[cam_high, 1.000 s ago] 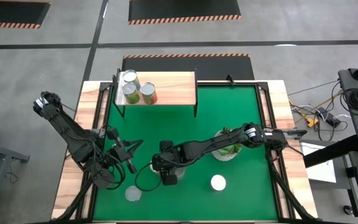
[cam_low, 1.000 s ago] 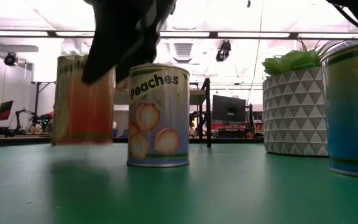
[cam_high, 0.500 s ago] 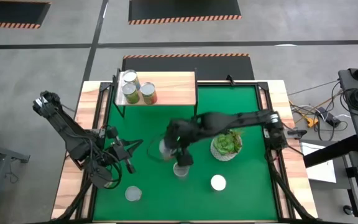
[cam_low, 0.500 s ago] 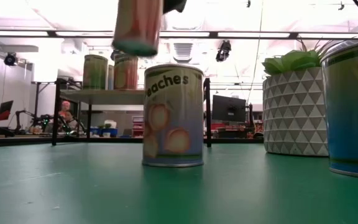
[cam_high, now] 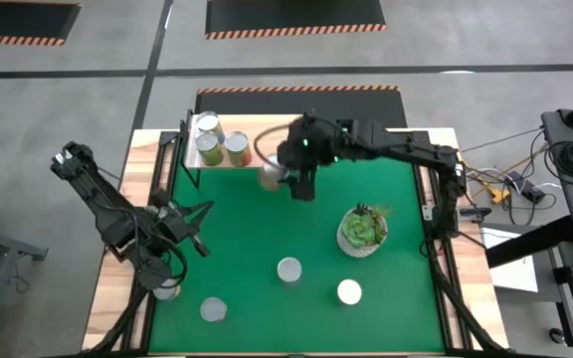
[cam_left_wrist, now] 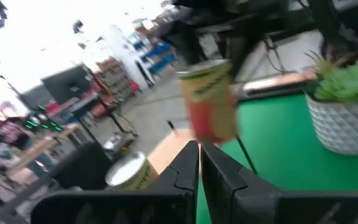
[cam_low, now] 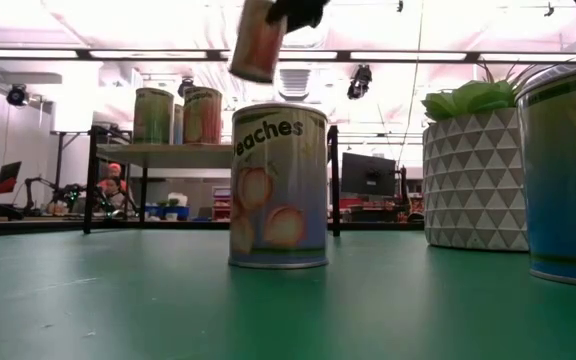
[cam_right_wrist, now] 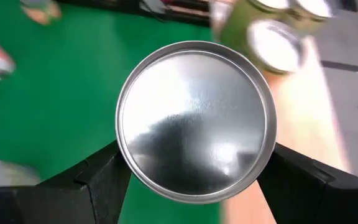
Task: Pick and place cans onto a shelf
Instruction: Put the canned pineapple on the shelf
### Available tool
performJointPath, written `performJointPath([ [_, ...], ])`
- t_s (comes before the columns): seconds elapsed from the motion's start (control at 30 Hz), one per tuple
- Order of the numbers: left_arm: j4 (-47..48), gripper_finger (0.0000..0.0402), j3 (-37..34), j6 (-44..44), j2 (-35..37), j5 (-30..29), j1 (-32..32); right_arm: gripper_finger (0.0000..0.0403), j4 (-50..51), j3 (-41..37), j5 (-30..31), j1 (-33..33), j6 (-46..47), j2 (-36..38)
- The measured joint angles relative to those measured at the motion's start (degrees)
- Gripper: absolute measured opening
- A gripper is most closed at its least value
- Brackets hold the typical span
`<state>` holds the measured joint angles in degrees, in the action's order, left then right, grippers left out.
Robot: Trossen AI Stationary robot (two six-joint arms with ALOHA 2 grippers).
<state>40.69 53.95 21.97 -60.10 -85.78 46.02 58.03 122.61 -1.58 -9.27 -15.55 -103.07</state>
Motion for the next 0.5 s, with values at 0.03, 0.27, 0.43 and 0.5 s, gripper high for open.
performJointPath([
  [0.03,1.0,0.0000,-0.2,1.0,0.4,1.2,0.0,0.0290,0.0,0.0,0.0,-1.4,-1.9,-0.4],
  [0.27,2.3,0.0000,-1.1,2.8,2.4,2.4,0.0,0.0290,-2.2,0.0,-0.7,-11.3,-10.4,-4.5],
  [0.43,2.5,0.0000,-1.2,2.8,2.8,2.4,0.0,0.0290,-6.3,0.0,-6.0,-15.7,-12.7,-7.9],
  [0.5,2.9,0.0000,-1.2,2.8,2.8,2.4,0.0,0.0290,-7.4,0.0,-6.3,-16.6,-13.8,-8.9],
])
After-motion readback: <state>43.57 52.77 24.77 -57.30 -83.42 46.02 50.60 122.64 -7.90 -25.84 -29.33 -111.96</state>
